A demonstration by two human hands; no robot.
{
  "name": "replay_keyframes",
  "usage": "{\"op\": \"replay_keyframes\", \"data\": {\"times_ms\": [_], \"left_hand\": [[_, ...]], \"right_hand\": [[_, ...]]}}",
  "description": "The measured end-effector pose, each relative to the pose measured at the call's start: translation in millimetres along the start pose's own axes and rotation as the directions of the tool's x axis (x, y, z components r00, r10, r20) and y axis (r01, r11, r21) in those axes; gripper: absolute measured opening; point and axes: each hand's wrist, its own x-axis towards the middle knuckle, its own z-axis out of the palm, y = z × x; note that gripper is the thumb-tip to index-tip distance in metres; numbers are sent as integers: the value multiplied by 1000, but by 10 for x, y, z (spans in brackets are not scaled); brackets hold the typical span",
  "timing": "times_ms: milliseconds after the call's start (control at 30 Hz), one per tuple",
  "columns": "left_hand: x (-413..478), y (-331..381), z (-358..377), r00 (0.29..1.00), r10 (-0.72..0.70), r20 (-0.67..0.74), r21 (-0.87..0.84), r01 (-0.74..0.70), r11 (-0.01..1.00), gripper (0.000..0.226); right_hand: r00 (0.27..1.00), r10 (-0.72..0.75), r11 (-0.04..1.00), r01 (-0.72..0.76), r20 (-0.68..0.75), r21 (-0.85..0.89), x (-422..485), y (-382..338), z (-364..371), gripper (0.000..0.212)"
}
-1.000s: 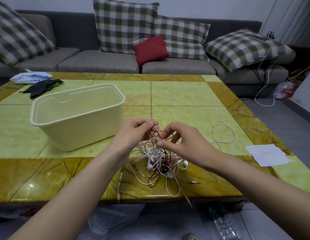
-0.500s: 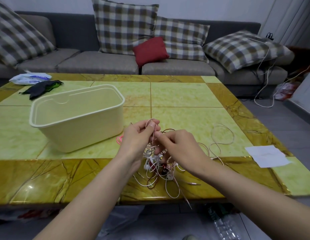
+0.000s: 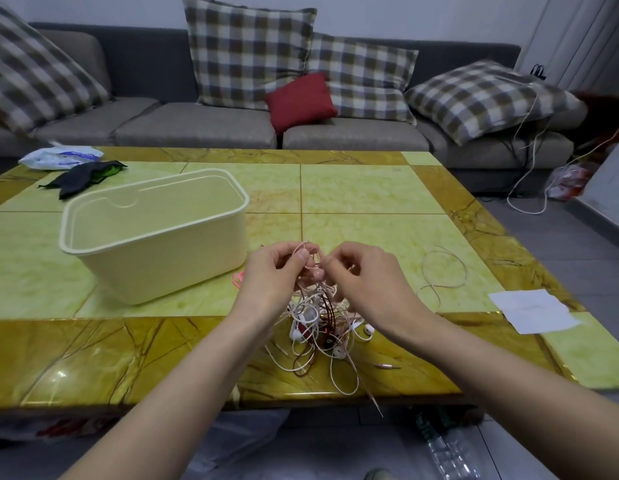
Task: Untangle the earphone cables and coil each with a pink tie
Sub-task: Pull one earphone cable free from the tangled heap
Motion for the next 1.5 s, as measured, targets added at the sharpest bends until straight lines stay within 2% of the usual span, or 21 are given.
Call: {"op": "replay_keyframes", "data": {"times_ms": [67,133,267,367,467,600,767,867,933,1000,1167,1367,1500], "left_hand": [[-5,-26,-45,999,-14,38,37,12,999,20],[-15,-30,-79,998,-22,62,37,20,999,21],[-37,13,-68,996,-35,78,29,33,999,19],[-44,30,-33,996,-28,82,29,26,999,19],[-35,26,-41,996,-19,93,57,14,998,18],[-24,2,-119,992,-51,120,88,40,995,22],[-47,-13,-116,984,-73,166,58,64,996,28],[-54,9,-107,979,-79,189,34,74,997,25],[-54,27,-109,976,-90,200,32,86,996,26],[-53,39,-117,972,-106,209,35,100,994,28],[-54,60,-126,972,-127,199,106,108,989,31],[-87,133,-101,961,-126,245,129,96,987,35],[-84,155,-120,954,-110,280,126,77,989,31]], "right_hand": [[998,-55,995,51,-41,-91,46,25,-62,21],[995,-98,983,98,13,-155,80,45,-110,18],[989,-85,991,96,118,-92,56,64,-74,19],[982,-64,997,70,180,-27,36,55,-14,11],[980,-45,997,56,195,-52,56,66,5,9],[981,4,999,-10,193,32,64,79,-27,10],[986,-1,997,14,167,-72,57,134,-80,14],[978,22,999,-15,209,-35,33,164,-64,14],[975,29,999,-36,222,25,16,165,-62,22],[981,13,997,-27,195,66,11,144,-68,25],[994,-107,985,105,8,139,63,47,-101,4],[976,-218,971,219,-24,100,77,-32,-116,10],[974,-225,970,227,-33,88,96,-37,-118,11]]}}
